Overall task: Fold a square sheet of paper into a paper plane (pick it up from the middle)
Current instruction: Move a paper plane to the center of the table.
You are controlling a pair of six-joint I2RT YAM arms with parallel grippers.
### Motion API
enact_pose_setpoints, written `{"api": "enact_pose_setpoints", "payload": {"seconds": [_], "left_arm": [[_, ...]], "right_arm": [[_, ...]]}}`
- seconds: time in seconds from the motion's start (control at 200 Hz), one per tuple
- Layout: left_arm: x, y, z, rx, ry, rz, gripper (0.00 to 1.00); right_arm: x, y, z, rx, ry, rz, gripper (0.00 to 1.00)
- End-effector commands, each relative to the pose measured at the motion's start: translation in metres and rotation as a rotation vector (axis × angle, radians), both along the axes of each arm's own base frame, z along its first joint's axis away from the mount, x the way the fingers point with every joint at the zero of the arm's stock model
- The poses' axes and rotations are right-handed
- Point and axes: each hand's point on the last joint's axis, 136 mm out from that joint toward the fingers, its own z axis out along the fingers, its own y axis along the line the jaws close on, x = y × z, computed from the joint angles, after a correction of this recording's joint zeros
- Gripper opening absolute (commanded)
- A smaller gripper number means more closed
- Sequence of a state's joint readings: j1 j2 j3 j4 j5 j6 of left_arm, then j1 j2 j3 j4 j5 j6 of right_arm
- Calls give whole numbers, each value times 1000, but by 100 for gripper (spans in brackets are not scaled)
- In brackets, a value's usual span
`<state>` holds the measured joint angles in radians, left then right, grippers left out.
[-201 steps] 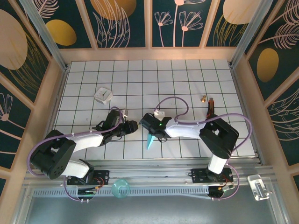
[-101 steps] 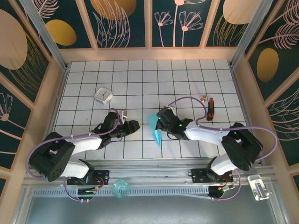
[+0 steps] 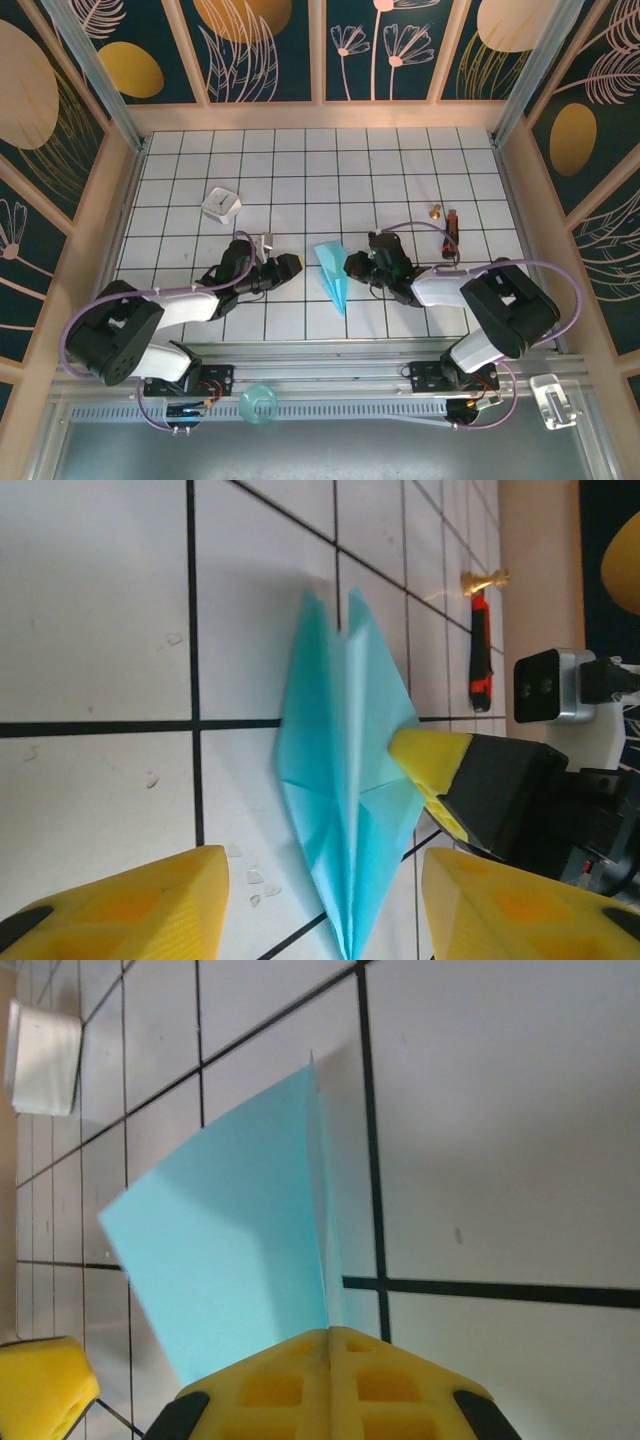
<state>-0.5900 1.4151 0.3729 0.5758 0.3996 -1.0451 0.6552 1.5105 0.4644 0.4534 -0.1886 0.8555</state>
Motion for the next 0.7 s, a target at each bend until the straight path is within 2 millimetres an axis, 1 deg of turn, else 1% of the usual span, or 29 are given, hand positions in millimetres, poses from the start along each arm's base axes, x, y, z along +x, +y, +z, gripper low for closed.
{"api": "enact_pose_setpoints", "payload": {"seconds": [0.0,0.17,0.265,0.325,0.35,0.385,0.395,0.41,0.49,0.596,0.691], "left_arm": [[3,-16,3,-23,-1,-56,53],[4,-36,-8,-25,30,-127,46],[5,-51,-10,-18,25,-171,46],[5,-55,-20,3,45,-181,45],[6,-57,-22,-1,51,-184,43],[7,-61,-17,-25,41,-194,42],[6,-61,-23,-21,56,-196,41],[6,-62,-25,-22,62,-198,40],[8,-69,-22,-32,61,-217,40],[8,-77,-15,-52,39,-234,42],[8,-81,-16,-63,45,-246,45]], "right_arm": [[3,2,4,47,-21,11,0],[2,-8,-8,26,0,-6,0],[1,-12,-13,22,9,-14,0],[0,-12,-15,20,12,-13,0],[-1,-12,-16,22,13,-13,0],[-2,-13,-17,21,16,-15,0],[-2,-14,-18,21,17,-16,0],[-2,-14,-18,22,17,-17,0],[-2,-14,-17,22,16,-18,0],[-2,-15,-17,22,15,-18,0],[-2,-15,-17,22,14,-17,0]]}}
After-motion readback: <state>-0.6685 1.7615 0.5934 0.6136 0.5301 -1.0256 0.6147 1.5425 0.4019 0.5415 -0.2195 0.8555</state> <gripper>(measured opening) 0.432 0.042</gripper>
